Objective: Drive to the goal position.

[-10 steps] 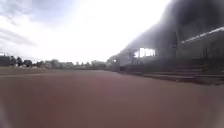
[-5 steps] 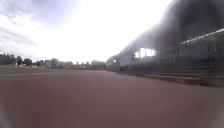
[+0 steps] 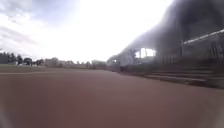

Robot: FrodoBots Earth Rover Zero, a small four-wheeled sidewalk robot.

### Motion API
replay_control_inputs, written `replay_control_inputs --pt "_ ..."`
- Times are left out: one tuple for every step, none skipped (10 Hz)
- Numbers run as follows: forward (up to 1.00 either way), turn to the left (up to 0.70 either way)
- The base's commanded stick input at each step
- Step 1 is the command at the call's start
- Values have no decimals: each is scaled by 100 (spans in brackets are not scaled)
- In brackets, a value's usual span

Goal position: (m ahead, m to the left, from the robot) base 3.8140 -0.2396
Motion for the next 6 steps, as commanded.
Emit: replay_control_inputs --pt "70 0" --pt "70 0" --pt "70 0" --pt "70 0" --pt "70 0" --pt "70 0"
